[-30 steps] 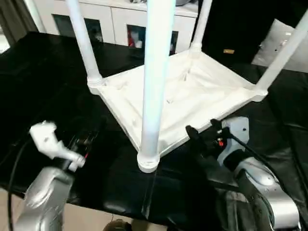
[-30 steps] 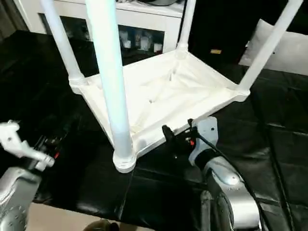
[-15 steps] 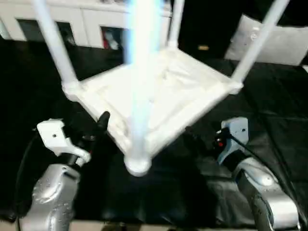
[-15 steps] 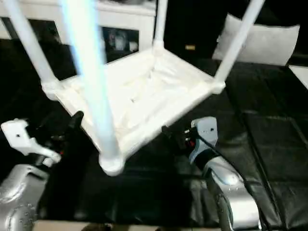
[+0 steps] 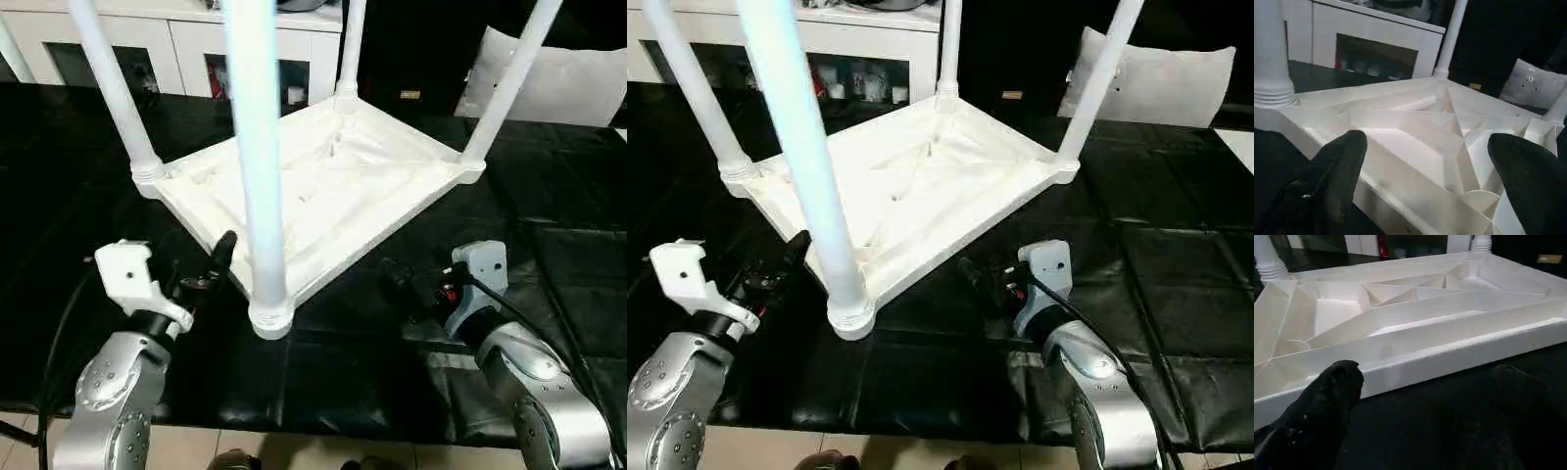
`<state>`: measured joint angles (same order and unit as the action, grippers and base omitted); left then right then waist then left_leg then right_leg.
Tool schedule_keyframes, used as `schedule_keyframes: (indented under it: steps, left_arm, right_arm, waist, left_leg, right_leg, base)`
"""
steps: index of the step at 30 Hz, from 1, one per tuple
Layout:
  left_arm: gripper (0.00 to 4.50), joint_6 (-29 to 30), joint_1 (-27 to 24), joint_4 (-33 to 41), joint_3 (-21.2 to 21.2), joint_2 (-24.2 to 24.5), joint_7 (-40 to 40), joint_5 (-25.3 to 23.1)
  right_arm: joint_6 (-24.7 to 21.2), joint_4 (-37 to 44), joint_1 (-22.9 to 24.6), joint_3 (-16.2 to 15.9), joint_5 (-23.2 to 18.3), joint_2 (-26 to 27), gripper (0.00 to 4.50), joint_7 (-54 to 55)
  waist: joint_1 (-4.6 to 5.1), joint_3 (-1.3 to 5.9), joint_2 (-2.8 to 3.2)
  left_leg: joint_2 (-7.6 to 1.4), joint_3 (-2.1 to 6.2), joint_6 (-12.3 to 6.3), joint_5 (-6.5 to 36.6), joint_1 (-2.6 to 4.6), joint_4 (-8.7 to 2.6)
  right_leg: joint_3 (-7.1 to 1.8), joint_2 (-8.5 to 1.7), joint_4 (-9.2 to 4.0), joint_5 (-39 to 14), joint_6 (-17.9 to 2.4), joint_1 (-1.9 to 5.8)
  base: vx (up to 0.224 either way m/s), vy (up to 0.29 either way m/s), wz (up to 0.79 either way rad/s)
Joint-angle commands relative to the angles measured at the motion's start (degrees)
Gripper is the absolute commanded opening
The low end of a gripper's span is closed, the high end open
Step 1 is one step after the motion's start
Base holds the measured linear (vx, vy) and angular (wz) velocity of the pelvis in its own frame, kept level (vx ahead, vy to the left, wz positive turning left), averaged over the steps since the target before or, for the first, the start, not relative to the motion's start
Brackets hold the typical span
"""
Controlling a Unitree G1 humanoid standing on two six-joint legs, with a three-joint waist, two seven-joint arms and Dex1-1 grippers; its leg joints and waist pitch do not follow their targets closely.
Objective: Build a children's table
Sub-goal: Rotate table base
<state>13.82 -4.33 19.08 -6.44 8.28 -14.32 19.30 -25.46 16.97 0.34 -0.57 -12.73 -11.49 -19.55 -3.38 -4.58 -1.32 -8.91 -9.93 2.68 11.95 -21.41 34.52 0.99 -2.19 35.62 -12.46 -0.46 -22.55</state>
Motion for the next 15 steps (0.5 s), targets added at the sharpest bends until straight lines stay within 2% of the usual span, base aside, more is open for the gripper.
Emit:
schedule_keyframes:
  steps: [1, 2, 4, 5, 7, 9, 10, 11, 12, 15]
  left_arm:
    - [4.46, 0.0, 0.1, -0.5, 0.5, 0.2, -0.7, -0.5]
    - [4.46, -0.6, 0.4, -0.4, 0.4, 0.6, -2.0, 0.0]
    - [4.46, -1.0, 0.5, -0.3, 0.6, 1.3, -3.8, 0.7]
    - [4.46, -1.6, 1.2, -0.8, 0.5, 3.9, -7.8, 2.1]
    - [4.46, -1.4, 1.5, -1.2, 0.4, 5.0, -9.1, 2.6]
    - [4.46, 0.7, 2.0, -1.9, -1.1, 7.6, -14.2, 6.9]
    - [4.46, 0.7, 2.0, -1.9, -1.1, 7.6, -14.2, 6.9]
    - [4.46, 1.3, 1.4, -2.0, -1.1, 10.6, -19.3, 8.3]
    - [4.46, 1.1, 1.2, -2.4, -0.8, 12.0, -21.2, 8.0]
    - [4.46, 1.0, 1.5, -2.9, -0.6, 13.4, -23.0, 7.7]
  right_arm:
    - [0.4, -0.9, 0.1, -0.1, 0.6, -0.6, 4.5, -0.2]
    - [0.4, -1.4, -0.1, 0.1, 1.0, -0.8, 4.5, 0.2]
    - [0.4, -1.9, -0.4, 0.3, 1.4, -1.0, 4.5, 0.4]
    - [0.6, -4.2, -1.4, 0.7, 2.5, -1.9, 4.5, 1.2]
    - [0.6, -5.1, -1.8, 0.8, 3.0, -2.2, 4.5, 1.5]
    - [0.7, -7.4, -3.5, 1.2, 3.4, -3.2, 4.5, 1.4]
    - [0.7, -7.4, -3.5, 1.2, 3.4, -3.2, 4.5, 1.4]
    - [1.4, -9.0, -4.8, 1.4, 3.4, -4.0, 4.5, 0.4]
    - [1.6, -9.8, -5.4, 1.5, 3.4, -4.3, 4.5, 0.2]
    - [1.6, -11.1, -6.4, 1.6, 3.8, -4.8, 4.5, 0.4]
  waist:
    - [-0.03, 2.53, 0.66]
    - [-0.01, 2.68, 0.28]
    - [-0.16, 2.8, 0.51]
    - [-0.14, 2.76, 0.25]
    - [-0.2, 2.8, 0.47]
    - [-0.15, 2.62, 0.62]
    - [-0.13, 2.64, 0.52]
    - [-0.11, 2.55, 0.4]
    - [-0.06, 2.43, 0.31]
    - [-0.07, 2.41, 0.6]
  left_leg:
    - [-3.97, 2.11, -0.42, 10.2, 0.5, -4.82]
    - [-3.93, 2.0, -1.0, 8.2, 0.44, -4.62]
    - [-3.85, 1.93, -1.91, 5.5, 0.49, -4.39]
    - [-3.8, 1.84, -2.35, 4.8, 0.45, -4.37]
    - [-3.79, 1.75, -2.54, 4.9, 0.64, -4.35]
    - [-3.75, 1.65, -2.18, 6.0, 0.73, -4.46]
    - [-3.67, 1.64, -1.92, 6.6, 0.77, -4.48]
    - [-3.84, 1.61, -1.49, 7.7, 0.85, -4.62]
    - [-3.75, 1.62, -1.51, 8.1, 0.82, -4.68]
    - [-3.93, 1.52, -0.96, 8.9, 1.05, -4.77]
  right_leg:
    - [-2.84, -4.96, -4.56, -5.6, -7.4, 1.92]
    - [-2.77, -4.91, -4.29, -2.0, -8.1, 2.15]
    - [-2.69, -4.96, -3.86, 2.4, -9.2, 2.28]
    - [-2.64, -4.95, -3.82, 3.5, -9.7, 2.38]
    - [-2.6, -4.95, -3.72, 3.2, -10.1, 2.31]
    - [-2.57, -4.96, -3.85, 1.4, -10.6, 2.19]
    - [-2.56, -5.02, -3.86, 0.0, -10.7, 2.22]
    - [-2.61, -5.08, -4.0, -2.3, -10.5, 2.15]
    - [-2.62, -5.05, -4.05, -3.2, -10.3, 2.09]
    - [-2.75, -5.15, -4.18, -5.1, -10.1, 2.01]
  base:
    - [0.0, 0.0, 0.0]
    - [0.0, 0.0, 0.0]
    - [0.028, 0.005, 0.0]
    - [0.0, 0.0, 0.0]
    - [0.0, 0.0, 0.0]
    - [0.0, 0.0, 0.0]
    - [0.0, 0.0, 0.0]
    - [0.0, 0.0, 0.0]
    - [0.0, 0.0, 0.0]
    - [0.0, 0.0, 0.0]
